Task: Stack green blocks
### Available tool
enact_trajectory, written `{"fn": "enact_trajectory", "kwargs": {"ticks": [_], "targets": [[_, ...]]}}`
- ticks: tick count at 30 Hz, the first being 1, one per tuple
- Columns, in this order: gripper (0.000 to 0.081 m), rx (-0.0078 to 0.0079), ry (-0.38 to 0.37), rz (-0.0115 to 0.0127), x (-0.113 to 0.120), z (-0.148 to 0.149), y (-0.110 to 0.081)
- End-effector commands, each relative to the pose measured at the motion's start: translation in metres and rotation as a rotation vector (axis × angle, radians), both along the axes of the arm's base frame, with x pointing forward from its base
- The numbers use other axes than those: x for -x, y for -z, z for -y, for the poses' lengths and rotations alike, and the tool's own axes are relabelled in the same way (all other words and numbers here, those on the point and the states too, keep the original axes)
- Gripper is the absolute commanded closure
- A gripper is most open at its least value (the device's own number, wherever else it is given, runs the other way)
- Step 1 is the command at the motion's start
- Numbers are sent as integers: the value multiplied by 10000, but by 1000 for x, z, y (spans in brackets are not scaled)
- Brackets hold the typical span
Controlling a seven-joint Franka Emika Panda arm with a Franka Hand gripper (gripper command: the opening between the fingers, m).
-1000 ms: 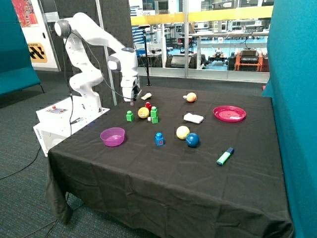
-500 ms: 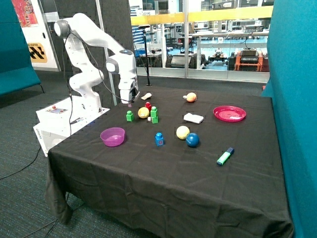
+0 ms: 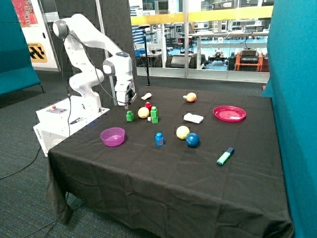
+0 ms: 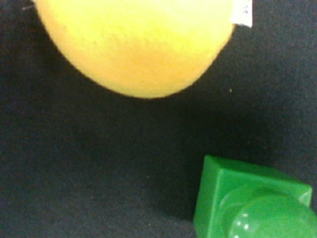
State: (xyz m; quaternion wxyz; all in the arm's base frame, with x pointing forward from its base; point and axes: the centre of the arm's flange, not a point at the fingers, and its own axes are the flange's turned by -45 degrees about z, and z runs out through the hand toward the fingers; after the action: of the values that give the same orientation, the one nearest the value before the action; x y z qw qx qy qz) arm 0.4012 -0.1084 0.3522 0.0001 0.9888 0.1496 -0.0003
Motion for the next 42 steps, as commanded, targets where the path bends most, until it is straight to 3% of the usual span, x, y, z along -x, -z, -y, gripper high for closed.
{"fn": "enact_trajectory", "kwargs": {"ticks": [1, 12, 42], "targets": [[360, -3, 6, 6, 3, -3, 9], [376, -3, -130, 6, -1, -15, 16], [379, -3, 23, 6, 5, 5, 22]]}}
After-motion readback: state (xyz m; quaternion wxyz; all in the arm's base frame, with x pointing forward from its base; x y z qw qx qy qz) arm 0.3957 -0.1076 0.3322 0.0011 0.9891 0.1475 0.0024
